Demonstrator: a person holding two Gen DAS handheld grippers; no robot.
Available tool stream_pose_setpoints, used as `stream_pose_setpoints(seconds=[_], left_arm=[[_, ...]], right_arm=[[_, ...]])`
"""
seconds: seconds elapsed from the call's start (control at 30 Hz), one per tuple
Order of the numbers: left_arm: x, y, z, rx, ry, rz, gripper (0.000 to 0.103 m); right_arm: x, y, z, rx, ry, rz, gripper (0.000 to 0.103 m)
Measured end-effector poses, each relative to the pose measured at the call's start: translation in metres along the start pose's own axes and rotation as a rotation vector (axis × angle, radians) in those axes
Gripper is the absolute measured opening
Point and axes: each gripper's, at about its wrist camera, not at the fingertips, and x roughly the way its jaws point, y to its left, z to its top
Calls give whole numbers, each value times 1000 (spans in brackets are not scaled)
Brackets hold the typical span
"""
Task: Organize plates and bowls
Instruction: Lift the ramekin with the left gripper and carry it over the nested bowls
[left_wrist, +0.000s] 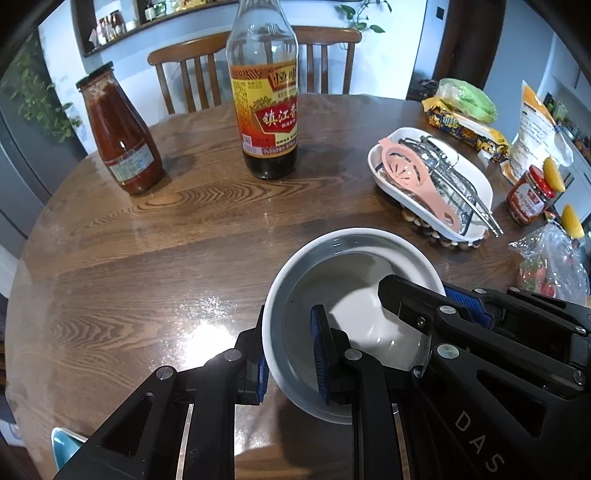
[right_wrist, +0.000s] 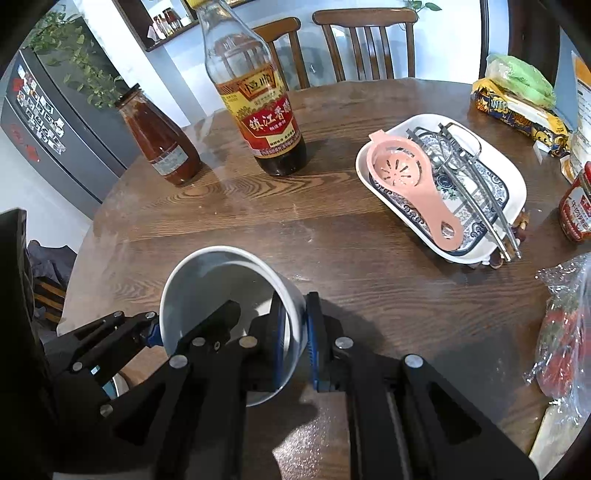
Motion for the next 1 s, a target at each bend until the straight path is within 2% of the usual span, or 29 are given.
stream_pose_setpoints(seconds=[0.47,1.0], left_arm=[[-43,-1,-16,9,-87,45,20],[-93,0,-57,20,-149,57,20]], right_arm=[[-40,18,-17,-14,-67,28,13],[-86,41,-60,-25,-114,32,13]])
